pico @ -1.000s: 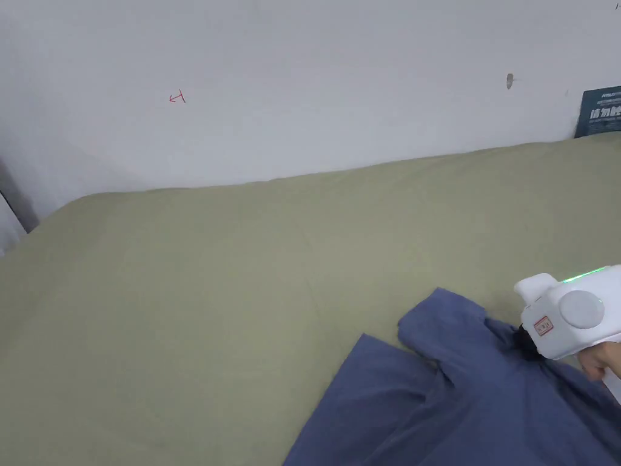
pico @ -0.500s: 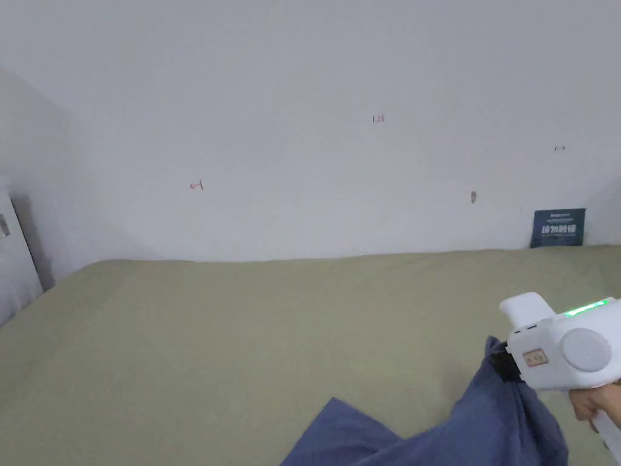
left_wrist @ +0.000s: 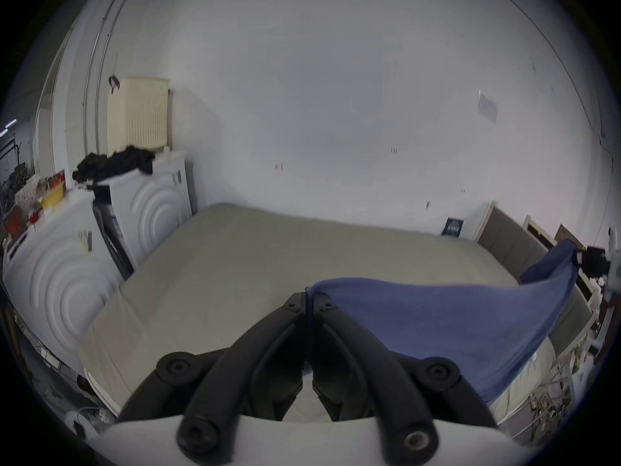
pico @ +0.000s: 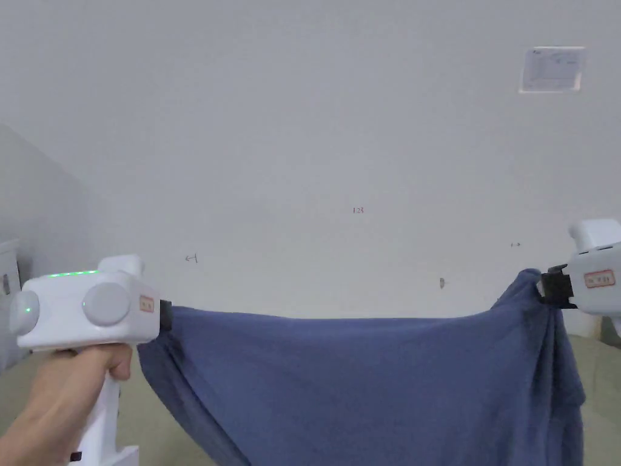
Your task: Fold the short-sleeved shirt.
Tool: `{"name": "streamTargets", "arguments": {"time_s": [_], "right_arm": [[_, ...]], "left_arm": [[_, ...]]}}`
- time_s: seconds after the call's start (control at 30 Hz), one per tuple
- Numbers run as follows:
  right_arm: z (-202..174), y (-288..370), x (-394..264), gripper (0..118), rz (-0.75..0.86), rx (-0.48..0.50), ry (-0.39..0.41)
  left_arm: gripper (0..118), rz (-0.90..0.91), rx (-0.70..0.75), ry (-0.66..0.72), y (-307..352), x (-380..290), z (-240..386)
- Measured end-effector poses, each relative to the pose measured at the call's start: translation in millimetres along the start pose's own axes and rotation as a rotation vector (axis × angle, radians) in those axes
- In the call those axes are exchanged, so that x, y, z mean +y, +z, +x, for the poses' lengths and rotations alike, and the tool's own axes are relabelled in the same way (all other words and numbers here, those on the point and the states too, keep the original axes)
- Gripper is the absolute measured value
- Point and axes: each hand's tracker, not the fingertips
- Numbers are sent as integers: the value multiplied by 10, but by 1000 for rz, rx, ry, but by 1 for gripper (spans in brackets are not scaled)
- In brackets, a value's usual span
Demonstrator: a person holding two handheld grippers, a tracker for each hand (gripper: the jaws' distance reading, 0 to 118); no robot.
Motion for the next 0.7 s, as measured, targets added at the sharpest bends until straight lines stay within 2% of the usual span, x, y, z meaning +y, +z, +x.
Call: {"name": "streamTargets", "arguments": {"time_s": [0.27,0.43,0.57,0.7], "right_arm": [[158,25,498,5,95,8,-149],[81,-178,763,5,100,-38,-93],[62,-401,913,5,110,-41,-108],[44,-657,1047,5,106,-58,-90]], "left_arm": [[2,87,51,-59,230,816,294],[2,107,74,-76,183,1059,364],[2,114,106,-90,44,1205,418],[2,113,133,-110,-171,1334,472]]}}
